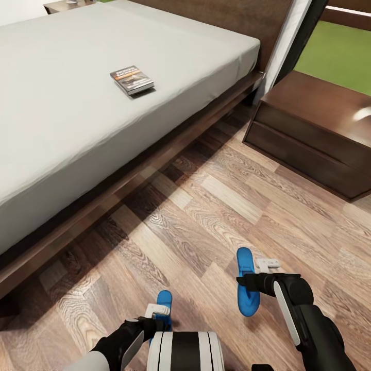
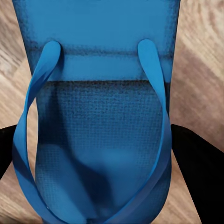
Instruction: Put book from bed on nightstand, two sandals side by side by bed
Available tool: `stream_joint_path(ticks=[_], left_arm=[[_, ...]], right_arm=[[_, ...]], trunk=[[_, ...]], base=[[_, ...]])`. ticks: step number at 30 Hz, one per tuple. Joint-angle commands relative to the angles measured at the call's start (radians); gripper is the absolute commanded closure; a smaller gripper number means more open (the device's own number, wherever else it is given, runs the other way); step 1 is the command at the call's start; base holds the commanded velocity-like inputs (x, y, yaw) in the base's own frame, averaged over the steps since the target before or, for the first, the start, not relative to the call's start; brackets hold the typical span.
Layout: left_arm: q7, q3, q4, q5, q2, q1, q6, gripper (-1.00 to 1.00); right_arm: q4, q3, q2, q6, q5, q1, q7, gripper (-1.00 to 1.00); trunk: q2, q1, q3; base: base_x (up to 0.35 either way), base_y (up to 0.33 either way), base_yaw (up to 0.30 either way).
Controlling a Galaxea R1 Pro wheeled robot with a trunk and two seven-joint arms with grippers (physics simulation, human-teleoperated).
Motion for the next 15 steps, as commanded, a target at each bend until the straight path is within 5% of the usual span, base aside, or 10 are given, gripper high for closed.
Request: stream_joint_path(ticks=[1,15], left_arm=[[0.001,-0.006,-0.001,0.01,0.001,0.0,0.005,-1.0],[0.001,-0.006,-0.001,0.01,0.001,-0.001,0.004,-1.0]], right_arm=[[-0.001,-0.001,0.0,0.004,0.002,0.0,0.004,1.0],[0.0,-0.001,0.001,0.004,0.002,0.0,0.004,1.0]], trunk=[[0.0,0.0,-0.001],[-0.001,0.001,-0.012]], base=[[0.0,0.0,0.0],[0.0,0.0,0.0]])
